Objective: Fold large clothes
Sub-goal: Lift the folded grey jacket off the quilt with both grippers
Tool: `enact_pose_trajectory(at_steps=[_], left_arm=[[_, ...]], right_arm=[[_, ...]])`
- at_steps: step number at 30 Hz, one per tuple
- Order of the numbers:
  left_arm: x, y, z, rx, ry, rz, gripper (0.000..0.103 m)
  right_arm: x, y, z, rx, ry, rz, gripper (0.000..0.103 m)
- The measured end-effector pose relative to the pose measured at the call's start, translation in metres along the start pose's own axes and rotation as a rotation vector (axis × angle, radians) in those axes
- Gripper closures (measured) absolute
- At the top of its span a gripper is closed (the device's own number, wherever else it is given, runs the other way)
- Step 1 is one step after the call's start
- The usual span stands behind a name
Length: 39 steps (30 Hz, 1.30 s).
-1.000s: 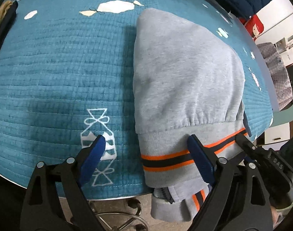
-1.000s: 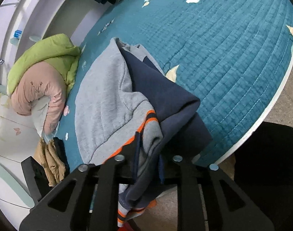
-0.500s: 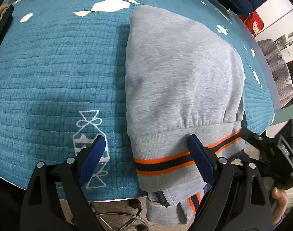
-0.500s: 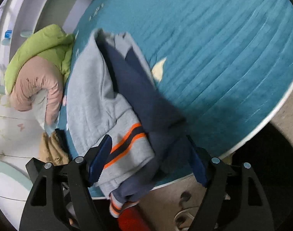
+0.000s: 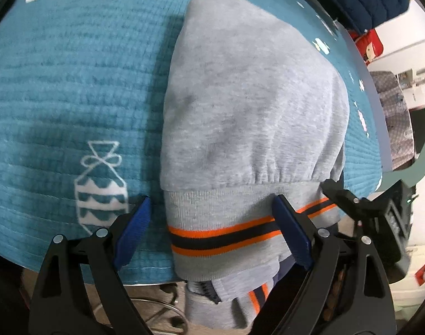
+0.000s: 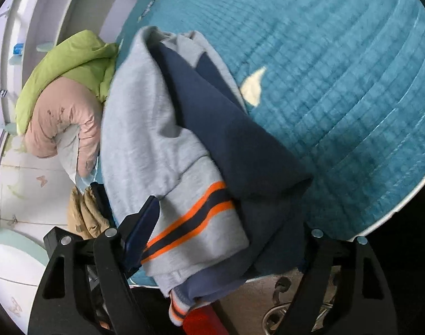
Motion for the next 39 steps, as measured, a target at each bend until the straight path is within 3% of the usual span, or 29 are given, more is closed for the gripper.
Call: enact_pose_trajectory(at_steps=[2,4,5,6,9,10,14,20,27,39], left_arm=[[-0.001,0.001,0.002,-0.006,0.009,0.004,0.015],[-0.007,0.002,0.000,-0.024,0.037,0.034,0.016],[-0.013,0.002,-0.002,-0.041,0.051,0.066,0.024],[-0.020,0.001,-0.003,-0.051,0.068,0.098,0.025],[-0.026,0.002,-0.005,-0.060,0.107,0.120,0.028],[-0.029,0.002,-0.007,-0.070,0.126,0.142,0.034],[-0.038,0.001,-0.014,-0.111,0.187,0.208,0.052],[-0.042,0.000,-0.031,-0.167,0.233,0.272,0.061],[-0.046,0.002,-0.060,-0.250,0.275,0.318,0.064],[-0.056,0.006,-0.120,-0.351,0.261,0.336,0.066]], right_arm=[[0.007,-0.001,-0.001,-0.007,-0.024,-0.029,0.031],[0.014,-0.004,-0.002,-0.009,-0.039,-0.061,0.048],[0.019,-0.006,-0.001,-0.007,-0.021,-0.074,0.059],[0.024,-0.006,-0.001,-0.012,-0.036,-0.092,0.062],[0.038,-0.008,-0.001,-0.044,-0.149,-0.190,0.073],[0.043,-0.009,-0.001,-0.055,-0.182,-0.220,0.075],[0.075,-0.019,0.001,-0.131,-0.358,-0.396,0.078],[0.107,-0.025,0.007,-0.216,-0.488,-0.565,0.079],[0.125,-0.039,-0.003,-0.271,-0.523,-0.656,0.079],[0.182,-0.055,-0.028,-0.373,-0.491,-0.746,0.079]])
Point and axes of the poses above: each gripper's, at about its wrist camera, not at the fingertips, and z roughly the way its jaws point, x to its left, y to its top, the point moved 7 cm from there along z, roughly the way its jaws point, and after that the axes turned 8 degrees about x, right-handed, at the moved point
